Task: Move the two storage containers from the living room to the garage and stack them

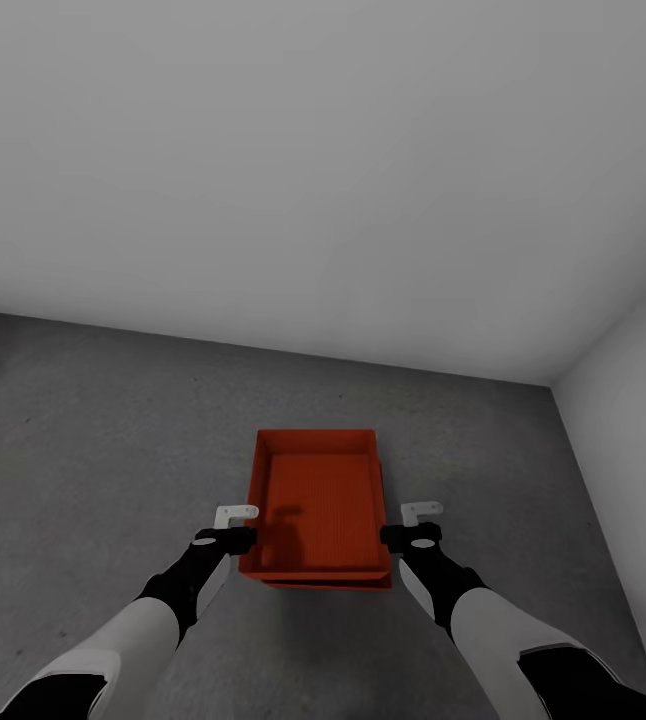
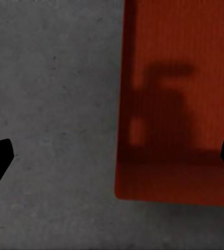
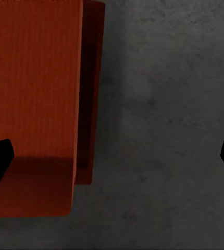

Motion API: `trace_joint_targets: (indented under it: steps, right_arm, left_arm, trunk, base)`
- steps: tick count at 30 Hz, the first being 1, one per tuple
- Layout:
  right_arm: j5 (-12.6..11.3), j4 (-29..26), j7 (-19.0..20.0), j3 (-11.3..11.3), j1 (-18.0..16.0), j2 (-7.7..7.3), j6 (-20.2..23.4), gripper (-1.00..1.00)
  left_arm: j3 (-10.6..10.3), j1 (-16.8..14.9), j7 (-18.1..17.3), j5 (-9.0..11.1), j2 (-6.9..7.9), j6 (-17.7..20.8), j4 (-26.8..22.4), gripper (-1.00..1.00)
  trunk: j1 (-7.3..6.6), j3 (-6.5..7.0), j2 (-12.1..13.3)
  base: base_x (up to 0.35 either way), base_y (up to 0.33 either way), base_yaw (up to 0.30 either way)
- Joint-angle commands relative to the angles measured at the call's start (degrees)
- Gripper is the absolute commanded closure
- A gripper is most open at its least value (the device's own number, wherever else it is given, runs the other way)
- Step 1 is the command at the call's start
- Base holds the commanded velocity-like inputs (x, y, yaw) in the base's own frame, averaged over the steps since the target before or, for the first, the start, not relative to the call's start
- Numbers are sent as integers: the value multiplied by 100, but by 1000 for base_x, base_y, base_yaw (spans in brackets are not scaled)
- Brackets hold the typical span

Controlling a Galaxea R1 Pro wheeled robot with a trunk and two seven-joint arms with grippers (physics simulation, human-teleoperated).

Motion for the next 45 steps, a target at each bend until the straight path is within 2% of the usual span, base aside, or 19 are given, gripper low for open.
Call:
trace_joint_targets:
  steps: [1, 12, 31, 45]
  right_arm:
    - [23, -2, -36, 43, -2, -1, 32, -100]
    - [23, -1, -36, 42, -2, -1, 32, -100]
    - [23, -3, -36, 39, -2, -1, 32, -100]
    - [23, -1, -36, 42, -2, -1, 32, -100]
  left_arm:
    - [11, 0, 14, -3, -4, 34, -11, -100]
    - [11, 0, 14, -3, -4, 32, -16, -100]
    - [2, 0, 6, 1, 7, 2, -11, -100]
    - [2, 0, 5, 4, 4, 51, 2, -100]
  trunk:
    - [-22, 15, 38]
    - [-264, 212, 480]
    - [-264, 212, 480]
    - [-264, 212, 480]
  base:
    - [0, 0, 0]
    - [0, 0, 0]
    - [-8, 0, 0]
    - [-312, 0, 0]
